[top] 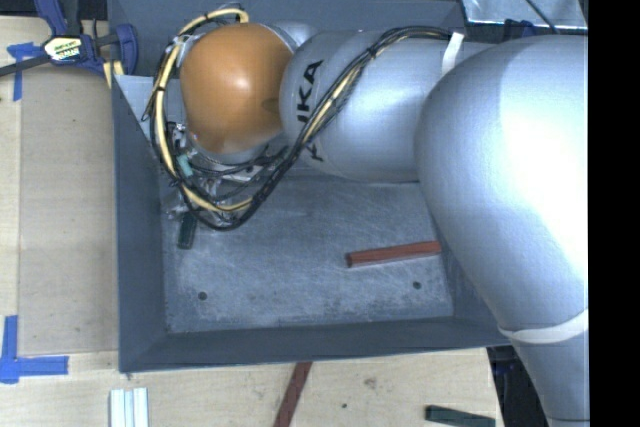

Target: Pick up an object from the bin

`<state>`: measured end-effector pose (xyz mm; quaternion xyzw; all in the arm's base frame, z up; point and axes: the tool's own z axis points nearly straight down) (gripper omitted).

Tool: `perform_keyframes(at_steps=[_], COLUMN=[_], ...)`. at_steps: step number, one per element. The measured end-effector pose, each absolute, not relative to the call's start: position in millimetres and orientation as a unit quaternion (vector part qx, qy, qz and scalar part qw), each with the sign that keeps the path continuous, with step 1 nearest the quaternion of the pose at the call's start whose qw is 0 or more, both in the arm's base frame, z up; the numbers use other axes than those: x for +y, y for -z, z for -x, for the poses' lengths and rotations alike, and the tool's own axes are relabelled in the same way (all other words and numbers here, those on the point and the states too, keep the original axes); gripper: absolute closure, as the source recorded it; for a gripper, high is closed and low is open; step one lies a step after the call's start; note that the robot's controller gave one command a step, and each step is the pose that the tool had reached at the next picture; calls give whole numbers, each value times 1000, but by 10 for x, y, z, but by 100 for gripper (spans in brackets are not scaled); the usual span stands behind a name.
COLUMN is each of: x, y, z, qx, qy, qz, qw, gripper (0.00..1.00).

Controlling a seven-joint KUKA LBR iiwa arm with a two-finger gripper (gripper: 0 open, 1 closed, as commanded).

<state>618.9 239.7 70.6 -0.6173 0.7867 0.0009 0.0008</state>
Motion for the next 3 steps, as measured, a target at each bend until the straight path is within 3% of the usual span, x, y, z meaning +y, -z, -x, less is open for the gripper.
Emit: perform_keyframes(at_steps=[1,2,3], x=[2396,2261,2245], y=[-706,-1276,-2112], z=[-6189,-6081,-5951], qx=[787,787,798], qy=[-1,-2,-1], qz=[617,616,602], qw=[0,-1,1], gripper=[100,100,100])
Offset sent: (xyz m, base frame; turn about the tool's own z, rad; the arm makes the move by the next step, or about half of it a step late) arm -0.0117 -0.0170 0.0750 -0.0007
